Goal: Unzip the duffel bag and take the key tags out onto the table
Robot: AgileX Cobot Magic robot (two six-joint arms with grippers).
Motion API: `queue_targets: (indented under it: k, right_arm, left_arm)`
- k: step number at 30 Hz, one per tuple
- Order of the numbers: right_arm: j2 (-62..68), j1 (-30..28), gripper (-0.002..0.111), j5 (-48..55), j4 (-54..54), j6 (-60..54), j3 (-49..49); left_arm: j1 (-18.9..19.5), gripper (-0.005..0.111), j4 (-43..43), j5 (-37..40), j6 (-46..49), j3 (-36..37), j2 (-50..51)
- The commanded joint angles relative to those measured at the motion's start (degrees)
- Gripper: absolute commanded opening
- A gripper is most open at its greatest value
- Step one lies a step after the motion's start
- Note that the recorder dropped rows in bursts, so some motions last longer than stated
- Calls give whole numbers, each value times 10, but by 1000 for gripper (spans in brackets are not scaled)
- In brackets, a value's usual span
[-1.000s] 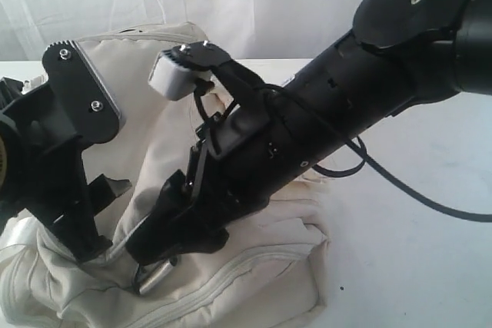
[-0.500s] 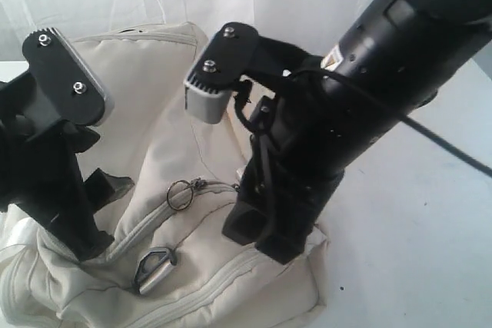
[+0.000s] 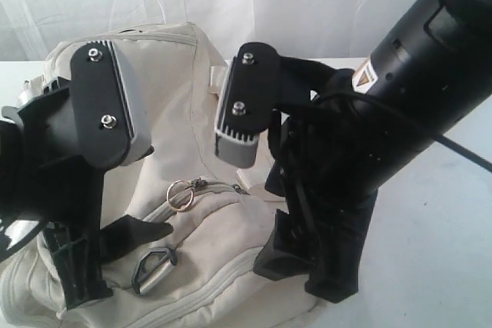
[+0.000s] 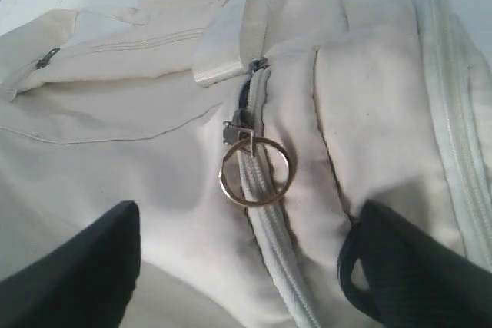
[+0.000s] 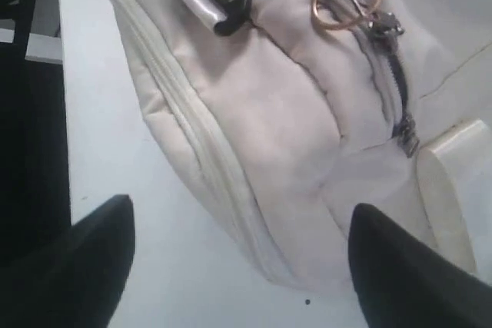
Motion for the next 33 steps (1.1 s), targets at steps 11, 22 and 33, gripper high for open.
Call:
queue_targets:
  k: [11,22,33]
  right_arm:
    - [19,10,72,-117,-61,-27,48]
    - [19,10,72,-124,-55,-27,48]
    - [19,10,72,-124,-55,-22,48]
  left_arm:
    - [-4,91,-9,-77,9,-3,45]
    - [-4,83,-9,-75,9,0,78]
    - [-4,60,-9,-65,9,0,78]
